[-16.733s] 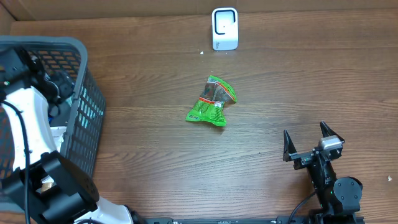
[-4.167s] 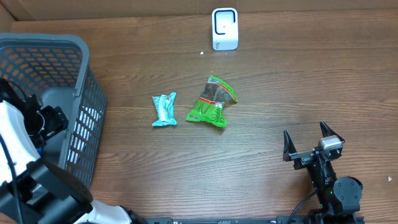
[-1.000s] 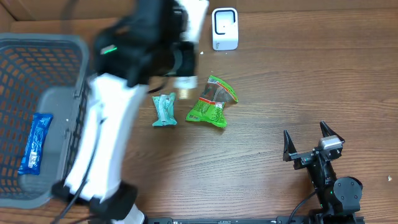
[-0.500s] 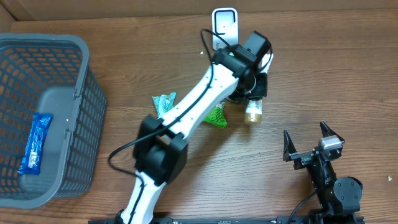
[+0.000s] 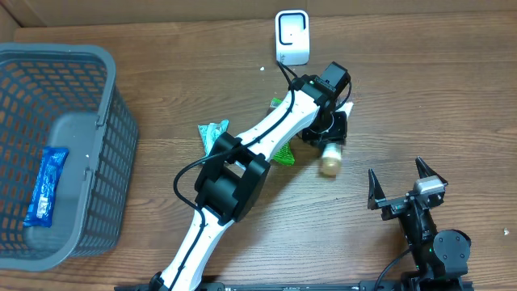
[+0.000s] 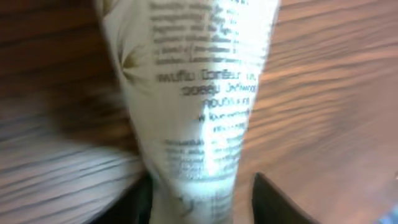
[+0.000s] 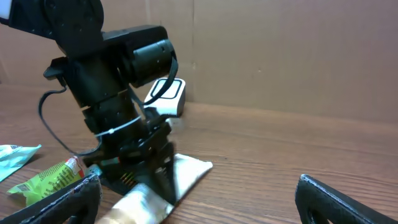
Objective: Scan the item barcode
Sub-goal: 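Carry the tube right and set it upright-flat right of the snack bag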
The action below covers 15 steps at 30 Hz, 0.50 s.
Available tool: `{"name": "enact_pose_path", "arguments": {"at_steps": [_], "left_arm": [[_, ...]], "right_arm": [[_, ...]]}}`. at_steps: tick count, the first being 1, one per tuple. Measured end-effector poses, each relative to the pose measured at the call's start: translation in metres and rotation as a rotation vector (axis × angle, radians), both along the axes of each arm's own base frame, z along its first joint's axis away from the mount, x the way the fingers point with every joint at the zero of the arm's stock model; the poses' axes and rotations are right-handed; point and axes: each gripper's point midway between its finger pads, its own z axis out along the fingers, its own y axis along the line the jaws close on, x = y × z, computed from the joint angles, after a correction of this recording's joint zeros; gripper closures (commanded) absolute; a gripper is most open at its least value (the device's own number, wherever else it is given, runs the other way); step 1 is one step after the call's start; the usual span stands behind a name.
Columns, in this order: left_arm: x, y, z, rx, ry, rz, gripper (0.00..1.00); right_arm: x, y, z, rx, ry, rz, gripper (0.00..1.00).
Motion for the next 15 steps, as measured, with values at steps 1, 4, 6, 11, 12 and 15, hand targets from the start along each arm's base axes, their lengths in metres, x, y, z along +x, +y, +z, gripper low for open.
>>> {"name": "enact_pose_path", "arguments": {"at_steps": [1,4,6,11,12,15], "left_arm": [[0.001,-0.005,0.002,-0.026,-0.007,-0.018,0.45],[-0.003,-0.013,0.007,-0.083,-0.008,-0.074,0.43],[-0.007,-0.015,0.011,-0.105,0.001,-0.11,0.43],[-0.008,-0.009,0.043,-0.118,-0.002,-0.172,0.42],[-0.003,-0.006,0.055,-0.122,-0.018,-0.178,0.42],[0.015,0.011,0.106,-0.141,-0.102,-0.175,0.42]], "right_arm": [[0.0,0.0,0.0,0.0,0.0,0.0,0.0],[0.0,0.0,0.0,0.0,0.001,0.001,0.0],[0.0,0.0,0.0,0.0,0.0,0.0,0.0],[0.0,0.0,0.0,0.0,0.0,0.0,0.0],[0.0,0.0,0.0,0.0,0.0,0.0,0.0],[0.0,0.0,0.0,0.0,0.0,0.0,0.0]]}}
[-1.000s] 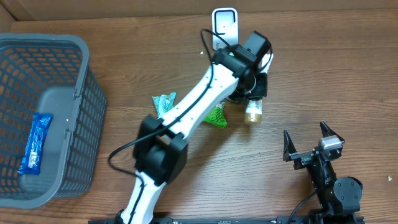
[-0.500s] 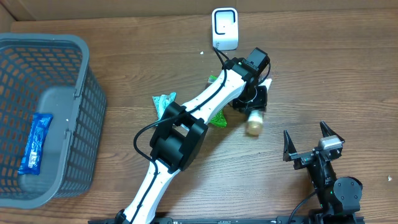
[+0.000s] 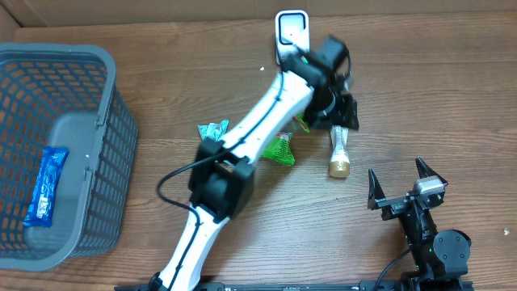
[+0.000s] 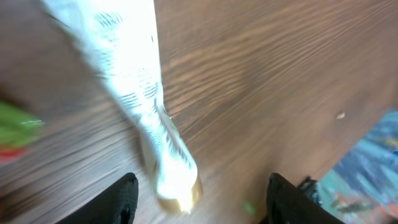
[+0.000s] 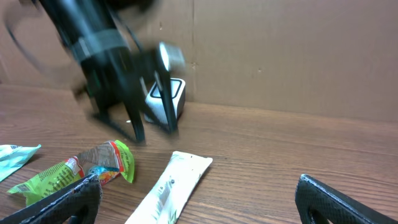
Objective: Scan the item barcode
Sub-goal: 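Carry the tube right and set it upright-flat right of the snack bag, then return the left gripper into the basket toward the blue snack bar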
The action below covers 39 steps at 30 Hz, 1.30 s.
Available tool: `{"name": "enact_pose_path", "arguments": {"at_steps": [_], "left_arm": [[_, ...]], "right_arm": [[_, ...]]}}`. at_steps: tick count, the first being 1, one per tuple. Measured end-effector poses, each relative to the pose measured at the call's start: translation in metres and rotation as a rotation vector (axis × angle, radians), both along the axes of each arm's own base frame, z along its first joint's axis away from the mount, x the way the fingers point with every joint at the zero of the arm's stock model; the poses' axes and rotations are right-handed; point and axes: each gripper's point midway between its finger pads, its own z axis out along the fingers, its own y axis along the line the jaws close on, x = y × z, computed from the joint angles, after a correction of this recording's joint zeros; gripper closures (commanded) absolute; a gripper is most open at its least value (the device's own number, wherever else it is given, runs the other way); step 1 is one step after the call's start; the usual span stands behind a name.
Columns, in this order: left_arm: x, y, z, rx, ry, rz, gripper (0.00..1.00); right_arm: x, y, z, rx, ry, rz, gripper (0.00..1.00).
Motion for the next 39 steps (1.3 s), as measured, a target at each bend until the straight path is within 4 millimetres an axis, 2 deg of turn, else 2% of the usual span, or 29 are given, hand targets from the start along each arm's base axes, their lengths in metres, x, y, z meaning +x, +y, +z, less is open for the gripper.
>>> {"name": "enact_pose_path", "arguments": {"at_steps": [2,5,7,9,11,14,16,18,21,23,26,32,36,39], "left_arm": [[0.011,0.015,0.038,-0.018,-0.071,0.016,0.41],[0.023,0.049,0.107,-0.04,-0.22,0.057,0.41],[0.022,0.082,0.157,-0.037,-0.329,0.105,0.41],[0.011,0.118,0.198,-0.014,-0.413,0.16,0.41],[-0.001,0.154,0.228,0.021,-0.475,0.225,0.4],[-0.018,0.222,0.258,0.133,-0.556,0.357,0.25],[-0.023,0.274,0.27,0.229,-0.595,0.483,0.18],[-0.024,0.333,0.28,0.33,-0.633,0.625,0.17],[-0.027,0.41,0.283,0.431,-0.624,0.804,0.18],[-0.033,0.455,0.279,0.47,-0.59,0.906,0.14],[-0.048,0.507,0.272,0.511,-0.536,1.034,0.1],[-0.087,0.58,0.258,0.638,-0.434,1.221,0.11],[-0.092,0.603,0.239,0.679,-0.371,1.251,0.14],[-0.087,0.611,0.209,0.704,-0.283,1.215,0.04]], "right_arm": [[0.0,0.0,0.0,0.0,0.0,0.0,0.0],[0.0,0.0,0.0,0.0,0.0,0.0,0.0],[0.0,0.0,0.0,0.0,0.0,0.0,0.0],[0.0,0.0,0.0,0.0,0.0,0.0,0.0],[0.0,0.0,0.0,0.0,0.001,0.0,0.0],[0.0,0.0,0.0,0.0,0.0,0.0,0.0],[0.0,0.0,0.0,0.0,0.0,0.0,0.0],[0.0,0.0,0.0,0.0,0.0,0.0,0.0],[0.0,0.0,0.0,0.0,0.0,0.0,0.0],[0.0,0.0,0.0,0.0,0.0,0.0,0.0],[0.0,0.0,0.0,0.0,0.0,0.0,0.0],[0.0,0.0,0.0,0.0,0.0,0.0,0.0],[0.0,0.0,0.0,0.0,0.0,0.0,0.0],[0.0,0.0,0.0,0.0,0.0,0.0,0.0]]}}
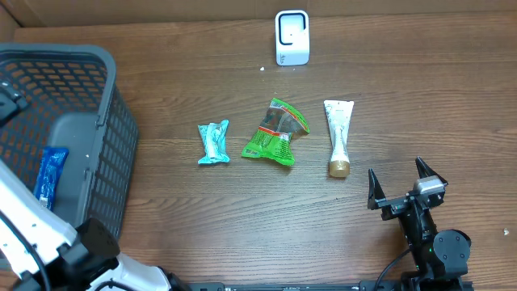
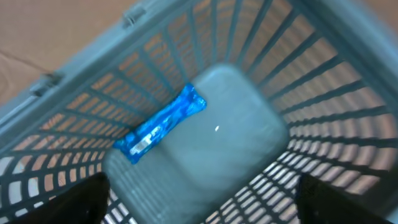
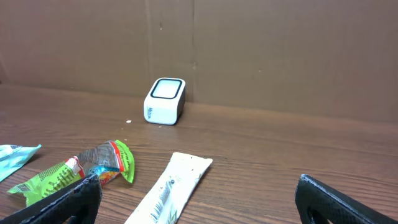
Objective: Scan the item barcode
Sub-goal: 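Return the left gripper into the basket toward the blue snack bar, then grasp the blue snack bar in the basket with the left gripper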
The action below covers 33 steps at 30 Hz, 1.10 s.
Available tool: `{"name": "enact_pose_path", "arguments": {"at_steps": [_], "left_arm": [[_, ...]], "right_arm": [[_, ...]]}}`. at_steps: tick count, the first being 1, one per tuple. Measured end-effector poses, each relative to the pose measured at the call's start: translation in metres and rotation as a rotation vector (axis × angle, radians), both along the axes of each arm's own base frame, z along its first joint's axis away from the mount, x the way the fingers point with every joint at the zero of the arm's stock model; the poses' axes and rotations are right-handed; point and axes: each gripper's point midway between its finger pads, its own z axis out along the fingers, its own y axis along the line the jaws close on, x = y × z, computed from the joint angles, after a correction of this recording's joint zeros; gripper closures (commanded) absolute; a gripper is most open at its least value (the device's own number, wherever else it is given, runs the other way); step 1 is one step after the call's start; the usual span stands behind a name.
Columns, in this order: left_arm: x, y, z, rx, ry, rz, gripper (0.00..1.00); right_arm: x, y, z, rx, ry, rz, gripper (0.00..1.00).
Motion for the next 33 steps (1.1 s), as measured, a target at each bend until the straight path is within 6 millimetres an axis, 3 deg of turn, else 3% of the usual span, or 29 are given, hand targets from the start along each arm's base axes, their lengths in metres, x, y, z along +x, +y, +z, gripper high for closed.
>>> {"name": "enact_pose_path", "arguments": {"at_steps": [6,10,21,33], "left_arm": [[-0.006,0.01,-0.084,-0.092,0.238,-0.002,0.03],[-0.016,0.016,-0.124,-0.115,0.334,-0.004,0.03],[0.004,0.025,-0.184,0.034,0.446,-0.114,0.0],[0.002,0.032,-0.245,0.113,0.537,-0.295,0.0]], "right_arm": [[0.0,0.0,0.0,0.0,0.0,0.0,0.0],[0.0,0.0,0.0,0.0,0.0,0.0,0.0],[0.0,0.0,0.0,0.0,0.0,0.0,0.0],[0.0,0.0,0.0,0.0,0.0,0.0,0.0]]}}
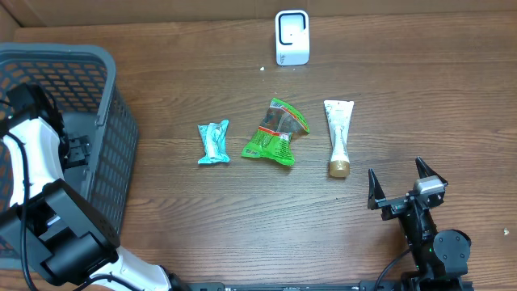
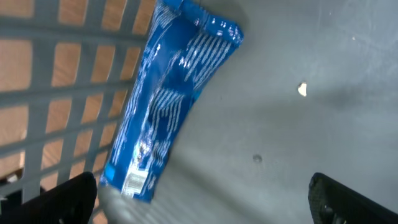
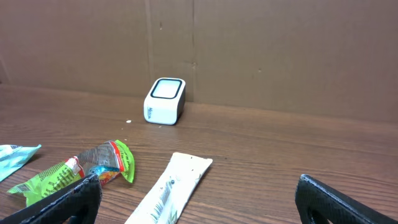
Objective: Scan the item barcode
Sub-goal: 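Grasp the blue snack bar in the basket with the left gripper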
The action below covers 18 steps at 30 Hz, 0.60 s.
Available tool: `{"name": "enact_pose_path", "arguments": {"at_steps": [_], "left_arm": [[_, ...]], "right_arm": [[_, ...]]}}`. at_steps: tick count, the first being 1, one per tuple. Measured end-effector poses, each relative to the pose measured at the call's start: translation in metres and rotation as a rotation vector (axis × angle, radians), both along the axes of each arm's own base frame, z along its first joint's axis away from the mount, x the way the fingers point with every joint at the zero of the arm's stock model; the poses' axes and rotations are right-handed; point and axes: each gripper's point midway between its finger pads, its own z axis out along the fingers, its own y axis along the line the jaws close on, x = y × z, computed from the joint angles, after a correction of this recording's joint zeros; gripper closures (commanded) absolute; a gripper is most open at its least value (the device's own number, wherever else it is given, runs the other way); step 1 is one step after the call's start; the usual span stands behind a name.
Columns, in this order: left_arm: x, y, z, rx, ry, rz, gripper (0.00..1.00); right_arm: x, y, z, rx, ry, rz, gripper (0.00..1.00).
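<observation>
A blue packet [image 2: 168, 99] lies flat on the grey floor of the basket [image 1: 113, 105], a white barcode patch at its lower end. My left gripper [image 2: 202, 202] hangs open low inside the basket, the packet's lower end beside its left fingertip [image 2: 68, 199]. In the overhead view the left arm [image 1: 40, 153] covers the packet. The white scanner [image 1: 292, 36] stands at the table's far edge. My right gripper [image 1: 402, 190] rests open at the front right, holding nothing.
On the table lie a teal packet [image 1: 213, 142], a green snack packet [image 1: 276, 133] and a cream tube [image 1: 338, 137] with a gold cap. The basket's slatted walls [image 2: 74, 74] rise close around the left gripper. A cardboard wall [image 3: 280, 56] backs the table.
My left gripper was high over the basket, seeing its whole inside. Now it sits low within the basket, close above the blue packet, still open. The right arm has not moved.
At first my left gripper was down on the cream tube near the scanner. Then it stood open above the tube, which lay on the table. Later it was over the basket at the left, and now it is down inside by the blue packet.
</observation>
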Motion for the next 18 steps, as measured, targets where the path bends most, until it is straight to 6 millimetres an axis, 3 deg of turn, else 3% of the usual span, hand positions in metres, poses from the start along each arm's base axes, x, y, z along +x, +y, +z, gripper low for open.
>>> {"name": "enact_pose_path", "arguments": {"at_steps": [10,18], "left_arm": [[-0.001,0.016,-0.011,0.048,-0.001,-0.046,0.01],[-0.019,0.03,-0.024,0.004,0.012,0.001,0.28]], "right_arm": [[0.0,0.0,0.0,0.0,0.0,0.0,0.0],[0.0,0.0,0.0,0.0,0.001,0.0,0.0]]}}
